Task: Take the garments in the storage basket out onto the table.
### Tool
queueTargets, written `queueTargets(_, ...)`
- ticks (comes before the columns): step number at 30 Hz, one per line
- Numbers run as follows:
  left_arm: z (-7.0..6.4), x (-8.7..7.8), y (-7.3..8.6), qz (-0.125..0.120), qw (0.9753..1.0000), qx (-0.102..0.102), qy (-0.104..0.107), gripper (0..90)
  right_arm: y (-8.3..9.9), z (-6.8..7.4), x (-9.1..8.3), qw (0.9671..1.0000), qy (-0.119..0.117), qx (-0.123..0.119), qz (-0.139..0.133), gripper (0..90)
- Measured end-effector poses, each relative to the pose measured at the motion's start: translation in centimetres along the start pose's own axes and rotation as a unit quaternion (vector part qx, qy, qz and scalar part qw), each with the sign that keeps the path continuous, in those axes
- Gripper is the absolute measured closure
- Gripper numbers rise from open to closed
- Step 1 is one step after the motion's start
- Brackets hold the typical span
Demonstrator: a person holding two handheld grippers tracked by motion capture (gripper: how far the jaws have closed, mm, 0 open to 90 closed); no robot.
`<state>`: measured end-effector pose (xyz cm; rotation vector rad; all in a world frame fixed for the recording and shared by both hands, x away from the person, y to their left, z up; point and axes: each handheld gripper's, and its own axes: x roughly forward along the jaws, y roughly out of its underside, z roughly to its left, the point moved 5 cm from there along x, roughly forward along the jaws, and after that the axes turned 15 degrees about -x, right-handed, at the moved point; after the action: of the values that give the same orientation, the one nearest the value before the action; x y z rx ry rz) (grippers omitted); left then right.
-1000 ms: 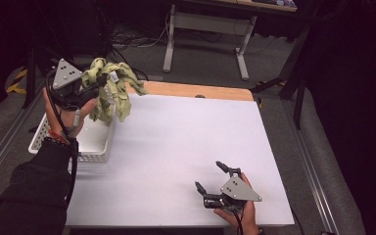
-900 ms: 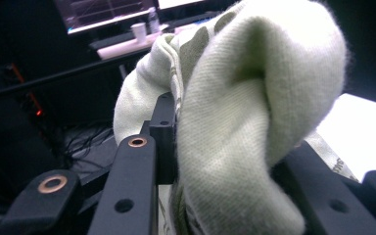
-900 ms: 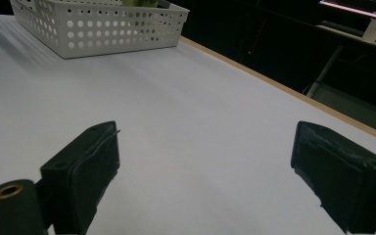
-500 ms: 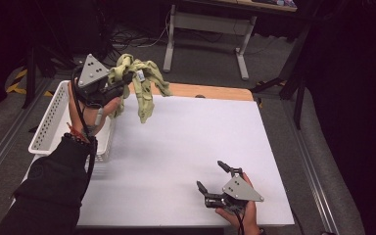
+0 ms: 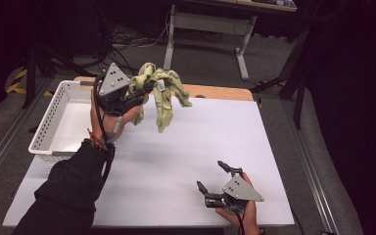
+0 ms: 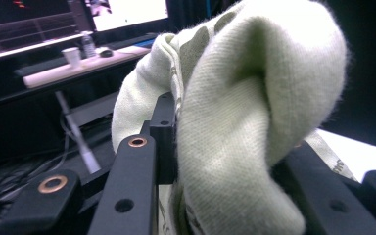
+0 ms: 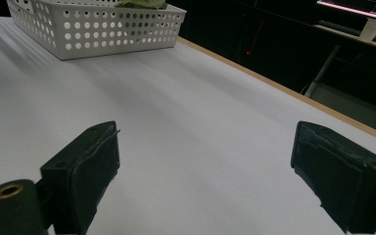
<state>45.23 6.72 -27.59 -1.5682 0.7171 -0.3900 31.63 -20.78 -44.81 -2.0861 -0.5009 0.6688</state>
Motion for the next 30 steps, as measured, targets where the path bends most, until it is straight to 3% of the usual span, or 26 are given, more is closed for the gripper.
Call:
queueTargets(14,-5.4,2.5,1.7,0.006,0.9974,0.003,0.072,67.6,0.1,-0.2,-0.1,1.0,0.003,0.001,0.001,11.7)
queueTargets(17,-6.7,3.0,2.2,0.01,0.9961,0.01,0.087,67.6,0.2,-0.6,-0.2,0.9996,0.026,-0.001,0.008,12.5)
queueTargets(24,-8.0,4.1,3.8,0.025,0.9941,0.01,0.105,67.6,0.6,-1.7,-0.7,0.9987,0.048,0.016,0.01,12.7)
queueTargets(30,-8.4,4.9,5.1,0.037,0.9934,0.008,0.109,67.6,0.7,-1.8,-0.8,0.9986,0.05,0.015,0.01,12.7)
